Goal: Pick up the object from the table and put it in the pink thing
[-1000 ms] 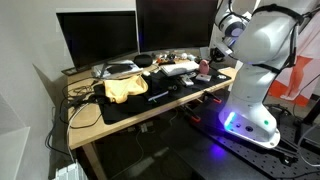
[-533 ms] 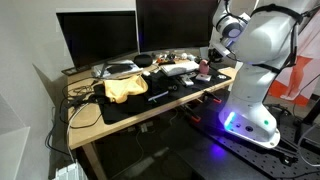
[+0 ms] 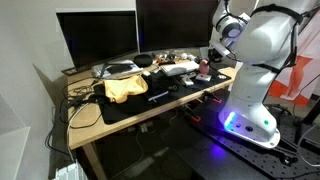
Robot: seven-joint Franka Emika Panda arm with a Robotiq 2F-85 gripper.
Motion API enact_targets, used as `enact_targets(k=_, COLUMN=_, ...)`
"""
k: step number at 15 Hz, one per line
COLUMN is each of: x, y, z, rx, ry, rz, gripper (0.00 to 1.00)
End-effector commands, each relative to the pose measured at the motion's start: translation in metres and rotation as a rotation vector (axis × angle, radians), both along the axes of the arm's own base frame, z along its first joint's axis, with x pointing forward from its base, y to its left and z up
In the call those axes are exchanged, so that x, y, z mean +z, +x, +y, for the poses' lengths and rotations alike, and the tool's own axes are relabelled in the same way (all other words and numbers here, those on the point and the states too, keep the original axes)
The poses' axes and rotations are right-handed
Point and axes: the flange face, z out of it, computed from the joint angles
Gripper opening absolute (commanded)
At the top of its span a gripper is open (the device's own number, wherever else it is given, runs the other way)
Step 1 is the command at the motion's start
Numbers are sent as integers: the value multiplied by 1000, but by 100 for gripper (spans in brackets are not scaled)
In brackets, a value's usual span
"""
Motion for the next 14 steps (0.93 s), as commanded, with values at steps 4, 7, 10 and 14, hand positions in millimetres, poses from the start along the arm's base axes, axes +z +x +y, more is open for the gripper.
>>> enact_targets(k=4, x=6, y=-3, z=0, rx=10, ry=0, rz=-27, gripper=1)
enact_targets(k=7, x=7, y=-5, z=1, rx=19, ry=4, rz=-26, gripper=1)
enact_targets(k=10, x=9, y=-7, z=1, rx=35, ry=4, rz=-28, gripper=1)
enact_targets(k=14, x=12, y=-7, z=1, rx=53, ry=0, rz=-30, gripper=1)
